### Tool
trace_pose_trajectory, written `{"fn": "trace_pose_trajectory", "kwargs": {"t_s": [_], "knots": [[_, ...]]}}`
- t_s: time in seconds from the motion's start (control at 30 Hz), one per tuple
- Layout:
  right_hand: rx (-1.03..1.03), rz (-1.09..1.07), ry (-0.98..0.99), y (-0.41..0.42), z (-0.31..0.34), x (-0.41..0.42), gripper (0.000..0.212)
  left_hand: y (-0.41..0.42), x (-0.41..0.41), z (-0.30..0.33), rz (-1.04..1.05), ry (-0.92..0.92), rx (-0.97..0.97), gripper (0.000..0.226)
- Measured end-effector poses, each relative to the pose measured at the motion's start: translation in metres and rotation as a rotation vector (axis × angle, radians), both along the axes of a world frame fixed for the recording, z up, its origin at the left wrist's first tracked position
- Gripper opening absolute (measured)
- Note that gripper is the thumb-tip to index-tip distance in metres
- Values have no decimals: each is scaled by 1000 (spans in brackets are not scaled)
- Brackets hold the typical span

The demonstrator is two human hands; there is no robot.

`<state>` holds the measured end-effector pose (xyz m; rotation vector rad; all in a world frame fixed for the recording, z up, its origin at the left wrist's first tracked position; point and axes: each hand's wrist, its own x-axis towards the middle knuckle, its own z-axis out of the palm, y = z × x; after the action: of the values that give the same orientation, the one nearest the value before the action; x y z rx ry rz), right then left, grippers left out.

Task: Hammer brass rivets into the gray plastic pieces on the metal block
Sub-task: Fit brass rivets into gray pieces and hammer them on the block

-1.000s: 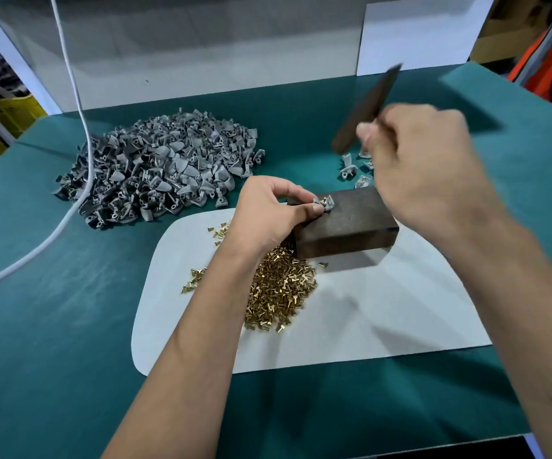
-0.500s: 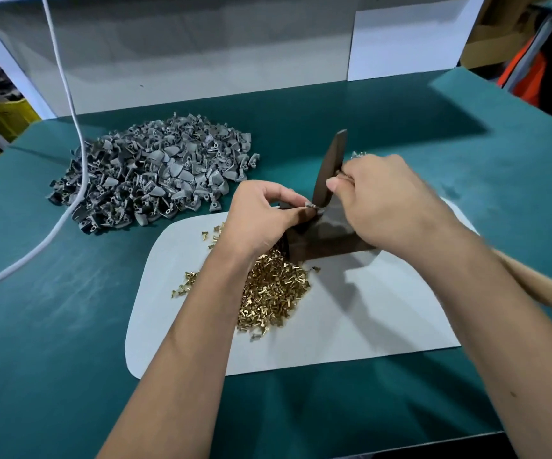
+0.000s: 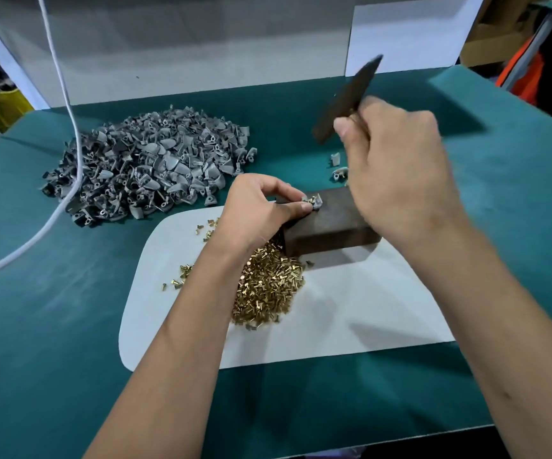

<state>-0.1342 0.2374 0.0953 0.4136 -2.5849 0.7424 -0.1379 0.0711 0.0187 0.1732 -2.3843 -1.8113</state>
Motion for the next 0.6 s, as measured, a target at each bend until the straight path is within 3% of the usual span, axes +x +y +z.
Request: {"fn": "trace_pose_trajectory", "kwargs": {"t_s": [0.13,0.2,0.3,0.4,0.47,0.6], "knots": [[284,-13,-324,1,-12,-2,29,0,2,0,-10,21,18,16],[239,-36,-253,5,-4,-5,31,0,1,-1,-7,18,25,18],[2,-16,4,5,-4,-2,32,0,-1,-2,-7,19,3,19],[251,44,-260,2,-17,-5,31,-1,-1,-2,-14,52,13,20],[319,11,-320,6,-9,-9,33,0,1,-2,-8,48,11,19],[1,3,22,6,0,-8,29,-1,0,-3,0,25,-16,15]]}}
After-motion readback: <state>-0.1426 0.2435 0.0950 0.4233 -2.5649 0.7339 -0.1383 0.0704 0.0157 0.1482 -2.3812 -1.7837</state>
